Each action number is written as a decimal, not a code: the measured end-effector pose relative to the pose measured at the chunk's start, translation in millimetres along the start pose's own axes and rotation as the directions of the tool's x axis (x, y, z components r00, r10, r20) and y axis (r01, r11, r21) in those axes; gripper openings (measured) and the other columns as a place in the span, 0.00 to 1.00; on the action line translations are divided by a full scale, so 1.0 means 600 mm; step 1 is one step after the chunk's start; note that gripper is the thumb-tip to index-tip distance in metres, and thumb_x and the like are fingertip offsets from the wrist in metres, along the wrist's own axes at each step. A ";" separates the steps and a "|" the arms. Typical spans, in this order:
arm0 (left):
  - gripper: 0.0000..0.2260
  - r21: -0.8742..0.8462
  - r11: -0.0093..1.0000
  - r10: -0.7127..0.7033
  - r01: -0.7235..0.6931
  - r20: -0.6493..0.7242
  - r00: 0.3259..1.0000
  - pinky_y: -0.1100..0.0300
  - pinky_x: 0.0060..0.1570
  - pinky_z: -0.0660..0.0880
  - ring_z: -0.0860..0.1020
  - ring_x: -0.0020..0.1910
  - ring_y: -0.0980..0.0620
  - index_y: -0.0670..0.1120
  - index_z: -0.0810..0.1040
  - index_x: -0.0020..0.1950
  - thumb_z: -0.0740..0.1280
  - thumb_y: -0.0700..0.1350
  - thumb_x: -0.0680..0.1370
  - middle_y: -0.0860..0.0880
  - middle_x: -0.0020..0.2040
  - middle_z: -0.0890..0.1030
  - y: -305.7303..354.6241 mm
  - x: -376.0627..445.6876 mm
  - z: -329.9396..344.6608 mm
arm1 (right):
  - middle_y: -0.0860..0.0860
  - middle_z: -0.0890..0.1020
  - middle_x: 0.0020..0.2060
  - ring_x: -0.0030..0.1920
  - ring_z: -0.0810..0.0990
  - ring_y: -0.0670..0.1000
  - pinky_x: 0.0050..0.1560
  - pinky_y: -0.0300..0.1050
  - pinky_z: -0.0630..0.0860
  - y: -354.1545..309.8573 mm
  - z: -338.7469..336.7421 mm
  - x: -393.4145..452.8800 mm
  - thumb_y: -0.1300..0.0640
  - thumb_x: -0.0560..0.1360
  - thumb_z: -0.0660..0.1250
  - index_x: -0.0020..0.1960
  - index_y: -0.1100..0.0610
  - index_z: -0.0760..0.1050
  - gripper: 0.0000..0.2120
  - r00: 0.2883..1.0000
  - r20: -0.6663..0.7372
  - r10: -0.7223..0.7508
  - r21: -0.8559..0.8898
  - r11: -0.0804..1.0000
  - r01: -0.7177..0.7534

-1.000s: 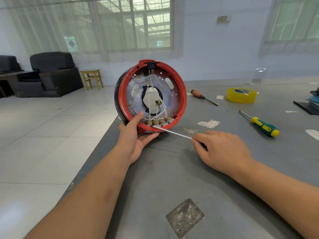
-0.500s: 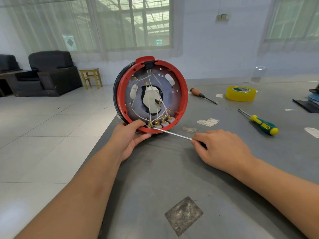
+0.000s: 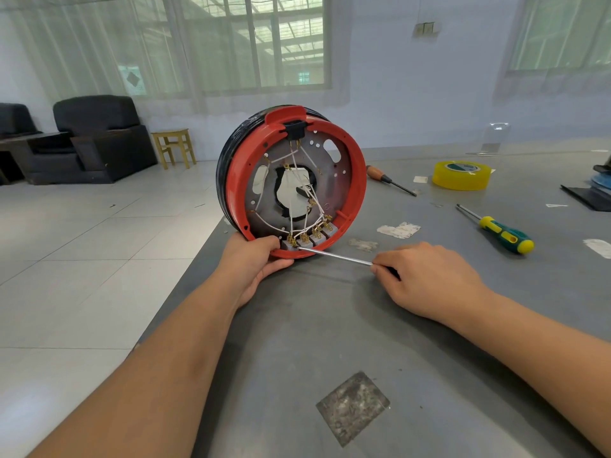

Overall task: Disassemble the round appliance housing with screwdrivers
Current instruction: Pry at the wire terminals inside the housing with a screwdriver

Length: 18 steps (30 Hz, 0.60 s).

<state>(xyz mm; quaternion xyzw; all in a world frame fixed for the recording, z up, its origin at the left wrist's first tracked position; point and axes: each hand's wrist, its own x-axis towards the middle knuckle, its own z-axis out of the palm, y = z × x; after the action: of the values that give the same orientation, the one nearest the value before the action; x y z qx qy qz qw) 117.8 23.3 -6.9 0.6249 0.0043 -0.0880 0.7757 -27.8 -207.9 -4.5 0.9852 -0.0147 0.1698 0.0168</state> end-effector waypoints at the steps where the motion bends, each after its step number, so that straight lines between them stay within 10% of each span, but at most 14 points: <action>1: 0.15 0.002 1.000 -0.003 0.003 0.000 1.000 0.57 0.36 0.84 0.87 0.51 0.40 0.38 0.76 0.66 0.65 0.29 0.80 0.36 0.59 0.84 0.000 -0.001 0.001 | 0.44 0.82 0.48 0.47 0.82 0.56 0.41 0.49 0.79 0.000 0.002 -0.001 0.40 0.83 0.50 0.56 0.43 0.77 0.18 1.000 -0.018 -0.002 -0.018 1.000 0.002; 18: 0.08 -0.310 0.946 -0.103 0.099 0.001 0.995 0.53 0.36 0.86 0.88 0.46 0.37 0.32 0.77 0.59 0.63 0.30 0.81 0.36 0.45 0.88 0.002 0.004 0.002 | 0.48 0.74 0.41 0.37 0.78 0.55 0.29 0.46 0.65 -0.024 -0.003 -0.009 0.43 0.86 0.50 0.54 0.47 0.76 0.17 0.972 -0.221 -0.074 -0.263 0.965 0.014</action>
<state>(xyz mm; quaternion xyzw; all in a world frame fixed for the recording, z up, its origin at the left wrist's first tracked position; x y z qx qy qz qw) 120.3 22.2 -6.1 0.4954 0.0558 -0.1212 0.8584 -33.3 -193.4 -4.9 0.9484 -0.0129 0.2785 0.1513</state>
